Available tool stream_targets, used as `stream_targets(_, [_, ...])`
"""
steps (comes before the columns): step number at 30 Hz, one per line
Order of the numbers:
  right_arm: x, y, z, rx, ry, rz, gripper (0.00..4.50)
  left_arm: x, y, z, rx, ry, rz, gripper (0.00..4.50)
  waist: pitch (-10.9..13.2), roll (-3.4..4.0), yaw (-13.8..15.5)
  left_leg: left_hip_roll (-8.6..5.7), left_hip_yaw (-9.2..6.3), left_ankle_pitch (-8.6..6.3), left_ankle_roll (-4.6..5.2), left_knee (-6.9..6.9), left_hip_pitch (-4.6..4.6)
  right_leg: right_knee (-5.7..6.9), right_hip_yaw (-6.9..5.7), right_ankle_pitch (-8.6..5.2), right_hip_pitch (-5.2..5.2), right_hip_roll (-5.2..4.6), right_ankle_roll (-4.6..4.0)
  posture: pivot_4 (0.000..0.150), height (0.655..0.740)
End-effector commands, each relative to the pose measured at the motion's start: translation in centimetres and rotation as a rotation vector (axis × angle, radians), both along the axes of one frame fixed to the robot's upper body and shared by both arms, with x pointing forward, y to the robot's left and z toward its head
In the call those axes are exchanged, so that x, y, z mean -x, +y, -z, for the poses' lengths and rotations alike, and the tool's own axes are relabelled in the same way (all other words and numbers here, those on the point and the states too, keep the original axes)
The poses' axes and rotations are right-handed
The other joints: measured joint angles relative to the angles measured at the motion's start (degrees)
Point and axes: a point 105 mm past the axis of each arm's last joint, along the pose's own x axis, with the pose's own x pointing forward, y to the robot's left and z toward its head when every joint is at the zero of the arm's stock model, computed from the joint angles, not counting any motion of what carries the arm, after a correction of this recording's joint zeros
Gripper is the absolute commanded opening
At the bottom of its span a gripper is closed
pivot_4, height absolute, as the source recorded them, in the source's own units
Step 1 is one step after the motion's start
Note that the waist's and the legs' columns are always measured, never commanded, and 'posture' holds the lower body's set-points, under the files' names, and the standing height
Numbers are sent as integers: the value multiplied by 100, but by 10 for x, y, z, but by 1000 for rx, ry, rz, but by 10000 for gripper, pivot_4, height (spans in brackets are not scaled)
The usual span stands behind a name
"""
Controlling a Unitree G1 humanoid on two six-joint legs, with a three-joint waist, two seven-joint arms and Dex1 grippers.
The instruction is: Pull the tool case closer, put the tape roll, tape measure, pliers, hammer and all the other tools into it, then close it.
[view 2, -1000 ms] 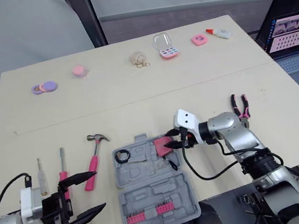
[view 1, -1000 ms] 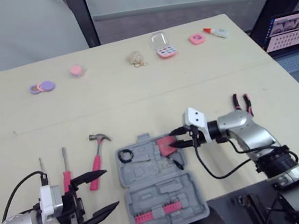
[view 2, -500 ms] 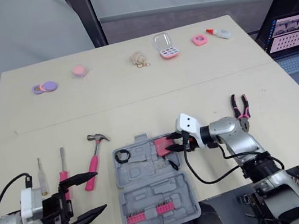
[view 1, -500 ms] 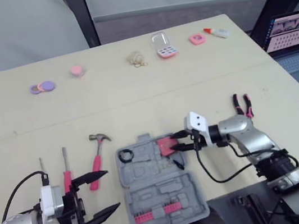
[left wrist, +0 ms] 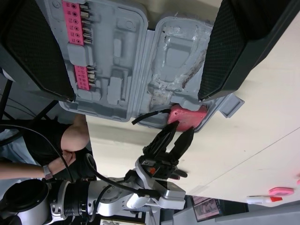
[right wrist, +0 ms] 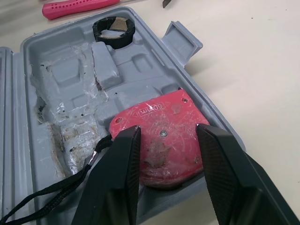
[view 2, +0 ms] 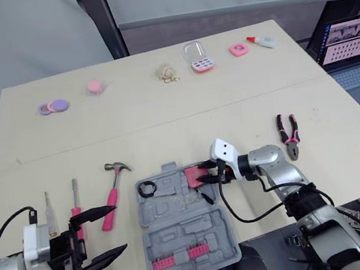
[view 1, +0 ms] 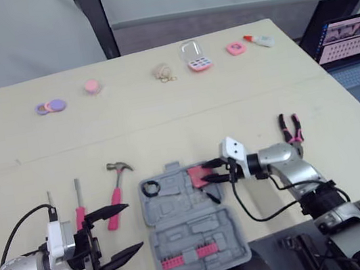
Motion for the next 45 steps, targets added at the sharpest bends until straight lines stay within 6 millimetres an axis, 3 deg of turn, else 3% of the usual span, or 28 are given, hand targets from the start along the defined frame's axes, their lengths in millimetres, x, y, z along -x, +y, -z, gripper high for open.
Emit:
stream_targets(1, [0,-3,13,34,24,23,19873,1,-1,-6,-4,-31,2,45000,0,0,0,0,0,0,0,0,1,0,0,0,1,0,0,1500,7400])
stream_targets(19, [9,-8,45,84,107,27,19873,4,1,-6,-9,-36,-13,45000,-30,-31,1,14,-8,-2,-4,0,27,-10,-5,-1,34,0,-2,1500,7400])
stream_targets(29, [11,-8,46,88,101,18,19873,7,-1,-4,-6,-31,-12,45000,-76,-25,1,17,-11,-3,-6,-5,31,-19,-6,-1,42,0,-2,1500,7400])
stream_targets(35, [5,-4,19,20,37,31,19873,5,-1,-5,1,-34,-5,45000,-75,-21,4,18,-12,-4,-7,-6,31,-21,-7,-1,43,0,-2,1500,7400])
stream_targets(41, [6,-7,-53,-80,-104,53,19873,-4,-2,-10,44,-53,-5,45000,-56,11,24,14,-16,-4,-6,-3,7,-23,-10,-1,28,-4,-2,1500,7400])
stream_targets(45, [24,-20,-80,-79,-133,78,19873,-6,-7,-12,61,-60,17,45000,-51,19,42,13,-17,-5,-6,-6,2,-25,-14,-1,23,-4,-2,1500,7400])
